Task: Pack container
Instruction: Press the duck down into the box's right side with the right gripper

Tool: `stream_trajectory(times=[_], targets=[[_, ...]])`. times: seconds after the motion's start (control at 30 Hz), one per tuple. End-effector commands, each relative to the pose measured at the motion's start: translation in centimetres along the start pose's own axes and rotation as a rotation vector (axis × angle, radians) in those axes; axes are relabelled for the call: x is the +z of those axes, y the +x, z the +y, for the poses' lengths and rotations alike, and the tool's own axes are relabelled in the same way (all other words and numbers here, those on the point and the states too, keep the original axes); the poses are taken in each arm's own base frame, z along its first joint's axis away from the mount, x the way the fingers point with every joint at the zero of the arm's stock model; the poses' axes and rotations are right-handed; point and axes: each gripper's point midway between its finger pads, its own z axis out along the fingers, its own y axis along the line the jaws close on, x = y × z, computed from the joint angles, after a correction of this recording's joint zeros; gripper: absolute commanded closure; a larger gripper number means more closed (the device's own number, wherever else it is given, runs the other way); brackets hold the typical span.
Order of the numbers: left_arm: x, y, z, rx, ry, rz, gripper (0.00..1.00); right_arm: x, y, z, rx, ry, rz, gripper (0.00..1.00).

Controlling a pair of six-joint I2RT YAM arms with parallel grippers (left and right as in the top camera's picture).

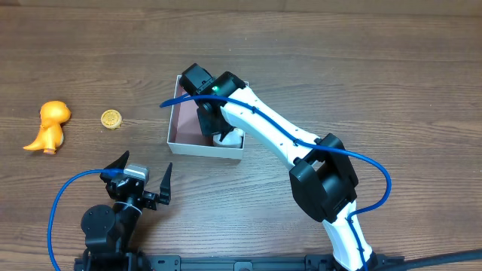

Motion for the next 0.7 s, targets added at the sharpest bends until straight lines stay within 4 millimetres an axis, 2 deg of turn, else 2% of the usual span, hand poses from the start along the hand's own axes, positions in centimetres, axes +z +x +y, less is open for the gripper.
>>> stream_trajectory(times=[0.0,0.67], targets=[[0.00,-0.11,-0.19,0.023,0.008,-0.009,0.00,0.28,-0.34,-1.11,-0.005,0.062,-0.019,0.94],[0.00,-0.11,-0.19,0.023,0.008,-0.009,0.00,0.28,-0.83,-1.31,-0.002,0.070,-0.039,0.93]])
